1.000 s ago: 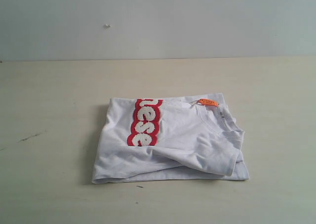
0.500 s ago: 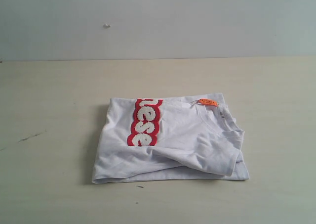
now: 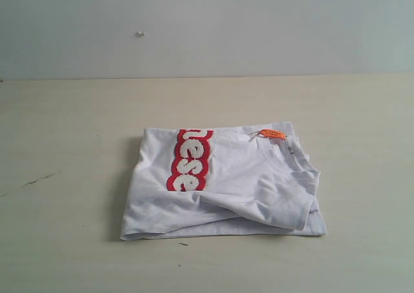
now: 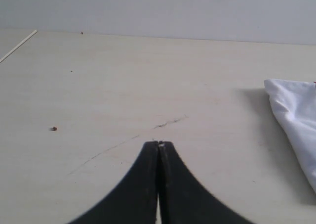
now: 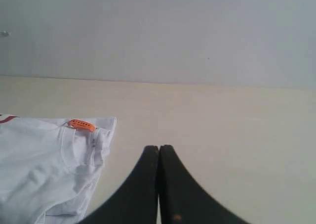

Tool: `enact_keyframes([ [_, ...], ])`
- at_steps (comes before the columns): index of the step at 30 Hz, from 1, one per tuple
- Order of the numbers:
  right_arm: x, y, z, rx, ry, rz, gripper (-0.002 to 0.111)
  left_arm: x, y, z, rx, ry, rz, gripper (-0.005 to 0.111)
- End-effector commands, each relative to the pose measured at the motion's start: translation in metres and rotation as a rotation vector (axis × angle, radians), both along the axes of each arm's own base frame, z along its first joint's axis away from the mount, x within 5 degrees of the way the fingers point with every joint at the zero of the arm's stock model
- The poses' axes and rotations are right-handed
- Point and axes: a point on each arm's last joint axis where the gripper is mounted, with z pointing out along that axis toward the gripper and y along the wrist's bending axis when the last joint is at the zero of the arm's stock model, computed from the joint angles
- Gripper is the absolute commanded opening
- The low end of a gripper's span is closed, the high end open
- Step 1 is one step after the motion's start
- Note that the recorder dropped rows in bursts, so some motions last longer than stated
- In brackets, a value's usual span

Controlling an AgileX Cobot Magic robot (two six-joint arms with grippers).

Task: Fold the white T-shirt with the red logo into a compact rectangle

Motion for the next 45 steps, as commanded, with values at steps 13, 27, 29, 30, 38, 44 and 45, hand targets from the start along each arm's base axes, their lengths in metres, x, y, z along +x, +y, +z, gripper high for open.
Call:
enact_keyframes([
  [13,-0.003,0.002,-0.009,0.051,0.087,0.005,0.0,0.0,0.0,0.001,0.003,-0.015,0.001,0.0],
  [27,-0.01,-0.001,-0.01,-0.054,0.058,-0.018,0.0,0.0,0.0,0.001,0.003,-0.015,0.001,0.0],
  [29,-0.01,-0.004,-0.01,-0.017,0.054,-0.055,0.0,0.0,0.0,0.001,0.003,-0.015,0.001,0.0],
  [30,-0.01,-0.005,-0.01,0.007,0.051,-0.067,0.0,0.0,0.0,0.001,0.003,-0.015,0.001,0.0],
  [38,-0.011,-0.005,-0.013,-0.01,0.085,-0.064,0.0,0.0,0.0,0.001,0.003,-0.015,0.001,0.0],
  [44,-0.011,-0.005,-0.013,-0.01,0.085,-0.063,0.0,0.0,0.0,0.001,0.003,-0.015,0.001,0.0],
  [45,-0.011,-0.005,-0.013,-0.014,0.086,-0.061,0.0,0.0,0.0,0.001,0.003,-0.015,0.001,0.0],
])
